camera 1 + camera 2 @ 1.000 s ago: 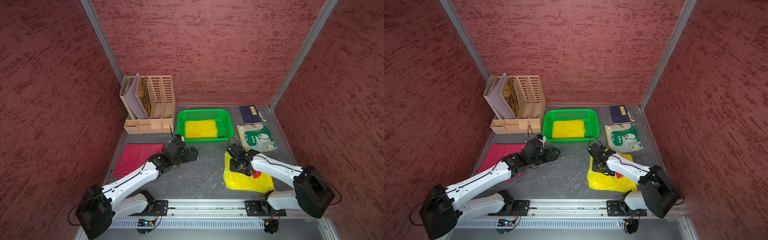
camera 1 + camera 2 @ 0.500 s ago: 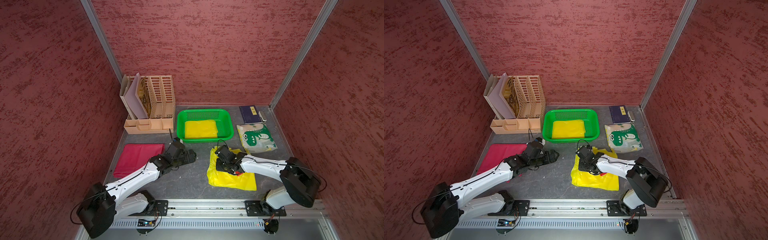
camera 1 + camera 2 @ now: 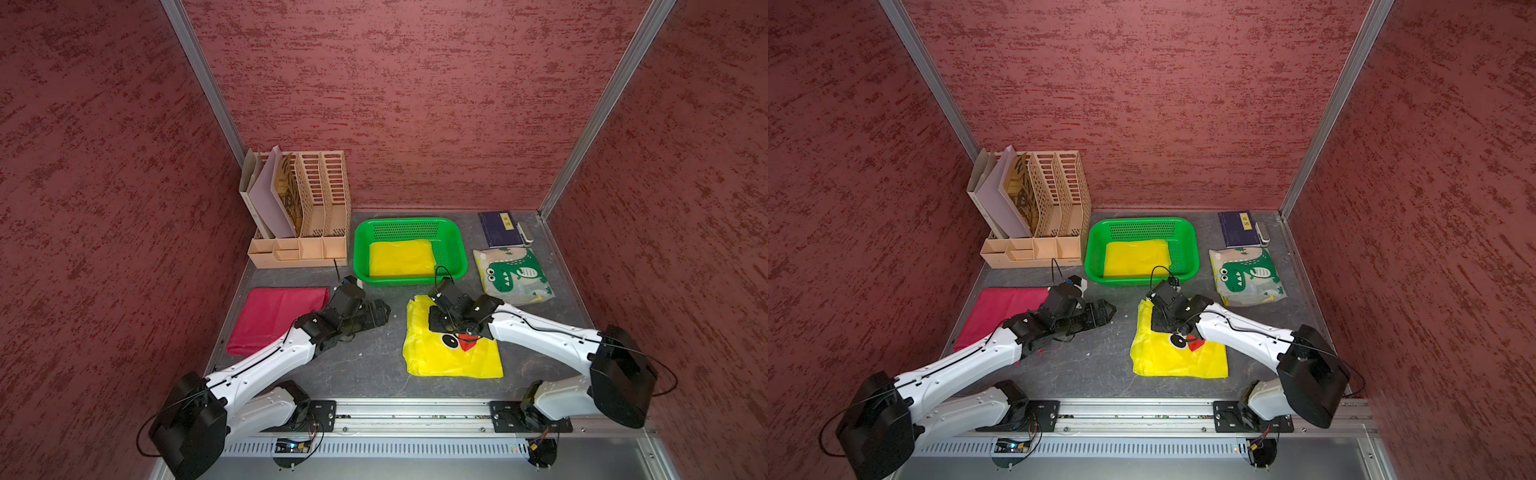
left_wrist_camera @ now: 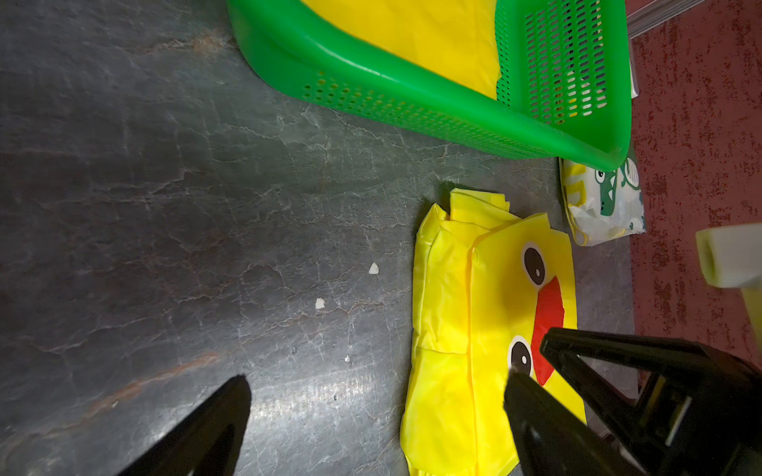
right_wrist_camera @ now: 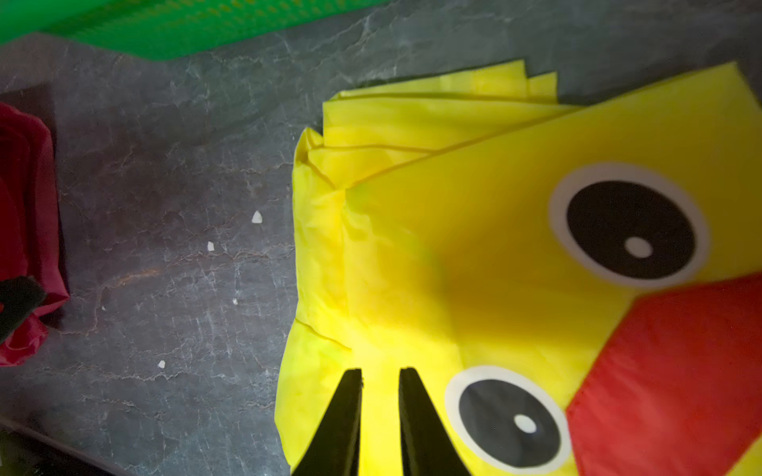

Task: Put the folded raincoat in the basket
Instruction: Move the raincoat to the center of the board.

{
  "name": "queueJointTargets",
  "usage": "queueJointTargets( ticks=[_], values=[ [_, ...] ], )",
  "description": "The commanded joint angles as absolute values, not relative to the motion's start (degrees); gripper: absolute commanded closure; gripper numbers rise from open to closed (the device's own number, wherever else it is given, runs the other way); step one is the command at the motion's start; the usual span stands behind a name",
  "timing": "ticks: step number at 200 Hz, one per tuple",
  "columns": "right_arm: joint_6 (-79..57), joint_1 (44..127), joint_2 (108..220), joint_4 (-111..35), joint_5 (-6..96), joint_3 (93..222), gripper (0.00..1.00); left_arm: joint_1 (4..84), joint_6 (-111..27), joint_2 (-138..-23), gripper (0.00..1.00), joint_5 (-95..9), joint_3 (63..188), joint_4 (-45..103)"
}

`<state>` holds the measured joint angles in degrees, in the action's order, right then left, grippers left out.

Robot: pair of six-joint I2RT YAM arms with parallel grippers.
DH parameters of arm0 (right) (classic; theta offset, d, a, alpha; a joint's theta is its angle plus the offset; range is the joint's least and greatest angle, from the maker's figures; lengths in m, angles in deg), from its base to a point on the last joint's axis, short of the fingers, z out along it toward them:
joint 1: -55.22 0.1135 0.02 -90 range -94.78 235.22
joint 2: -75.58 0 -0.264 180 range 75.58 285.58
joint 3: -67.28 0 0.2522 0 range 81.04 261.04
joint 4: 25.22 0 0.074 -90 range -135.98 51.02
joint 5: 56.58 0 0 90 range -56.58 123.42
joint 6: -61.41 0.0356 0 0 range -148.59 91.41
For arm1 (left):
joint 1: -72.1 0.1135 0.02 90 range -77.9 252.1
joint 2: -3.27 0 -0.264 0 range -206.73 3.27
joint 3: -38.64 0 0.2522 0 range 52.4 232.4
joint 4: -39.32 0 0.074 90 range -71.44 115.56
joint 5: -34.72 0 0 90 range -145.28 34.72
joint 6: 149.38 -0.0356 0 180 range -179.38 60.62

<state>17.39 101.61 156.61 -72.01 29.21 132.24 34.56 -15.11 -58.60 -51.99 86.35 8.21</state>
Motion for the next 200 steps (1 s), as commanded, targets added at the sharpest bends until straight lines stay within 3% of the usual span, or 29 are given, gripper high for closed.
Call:
queueJointTargets(
  ticks=[1, 64, 128, 143, 160, 200],
  values=[
    [14.63, 99.55, 158.52, -75.60, 26.52, 131.10, 0.79, 34.96, -15.62, -58.86, 0.00, -50.72, 86.45, 9.93],
    [12.05, 99.31, 170.01, -61.09, 34.55, 129.77, 0.79, 35.89, -14.23, -57.18, 0.00, -51.00, 85.07, 10.16],
    [15.28, 103.06, 175.59, -58.98, 37.28, 135.51, 0.78, 37.80, -14.39, -52.72, 0.00, -48.83, 80.31, 9.76],
    [15.65, 103.72, 174.35, -57.97, 37.88, 136.06, 0.72, 37.79, -15.50, -53.03, 0.00, -47.88, 79.85, 10.08],
    [14.92, 103.73, 170.69, -60.14, 37.39, 137.17, 0.59, 37.69, -16.68, -54.61, 0.00, -47.12, 80.15, 9.20],
    [4.52, 101.78, 162.41, -81.46, 27.48, 143.28, 0.44, 36.37, -17.29, -60.01, 0.00, -44.34, 82.58, 10.00]
  ],
)
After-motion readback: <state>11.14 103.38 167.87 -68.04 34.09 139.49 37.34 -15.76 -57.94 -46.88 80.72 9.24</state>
